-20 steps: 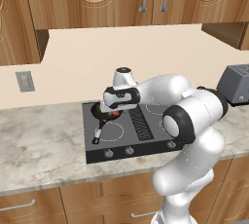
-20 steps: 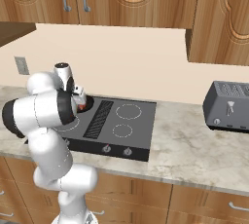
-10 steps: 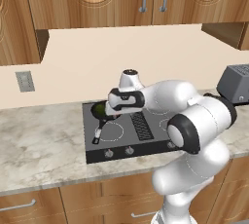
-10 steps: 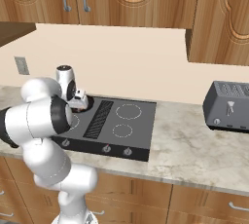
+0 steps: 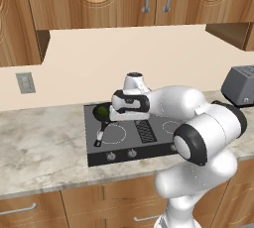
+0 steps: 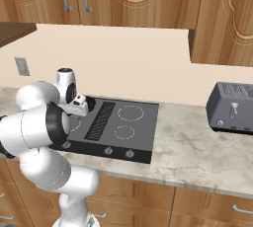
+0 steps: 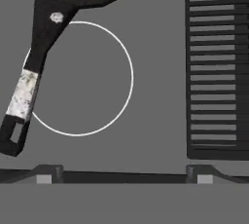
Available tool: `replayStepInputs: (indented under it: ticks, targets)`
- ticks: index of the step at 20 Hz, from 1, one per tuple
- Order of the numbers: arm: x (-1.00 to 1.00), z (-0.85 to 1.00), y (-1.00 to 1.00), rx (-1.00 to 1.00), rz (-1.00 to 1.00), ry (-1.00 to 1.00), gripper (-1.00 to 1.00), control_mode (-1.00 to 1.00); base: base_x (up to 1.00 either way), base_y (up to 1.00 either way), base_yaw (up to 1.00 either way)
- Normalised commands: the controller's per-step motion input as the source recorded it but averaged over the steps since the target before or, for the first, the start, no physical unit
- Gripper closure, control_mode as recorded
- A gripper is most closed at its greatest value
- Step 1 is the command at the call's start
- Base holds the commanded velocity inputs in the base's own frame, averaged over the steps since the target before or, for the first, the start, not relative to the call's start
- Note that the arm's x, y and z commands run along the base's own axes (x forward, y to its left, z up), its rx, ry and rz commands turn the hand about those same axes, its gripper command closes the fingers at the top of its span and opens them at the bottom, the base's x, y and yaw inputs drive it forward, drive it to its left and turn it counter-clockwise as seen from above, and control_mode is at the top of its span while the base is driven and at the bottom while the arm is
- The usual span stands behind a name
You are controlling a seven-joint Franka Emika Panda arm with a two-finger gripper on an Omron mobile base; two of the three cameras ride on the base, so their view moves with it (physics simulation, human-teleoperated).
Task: Put the sweet potato and lime in the pan. Then turn on the rear left burner and set the heat to medium.
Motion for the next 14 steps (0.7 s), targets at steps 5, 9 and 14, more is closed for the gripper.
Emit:
replayStepInputs:
  ticks: [5,9,14]
  targets:
    - [-0.43,-0.12,-0.23,0.00,-0.12,0.03,-1.00,-1.00,0.00,0.00,0.00]
    - [-0.34,-0.16,-0.04,0.00,-0.05,0.01,-1.00,-1.00,0.00,0.00,0.00]
    - [-0.14,-0.15,0.00,0.00,0.00,0.00,-1.00,-1.00,0.00,0.00,0.00]
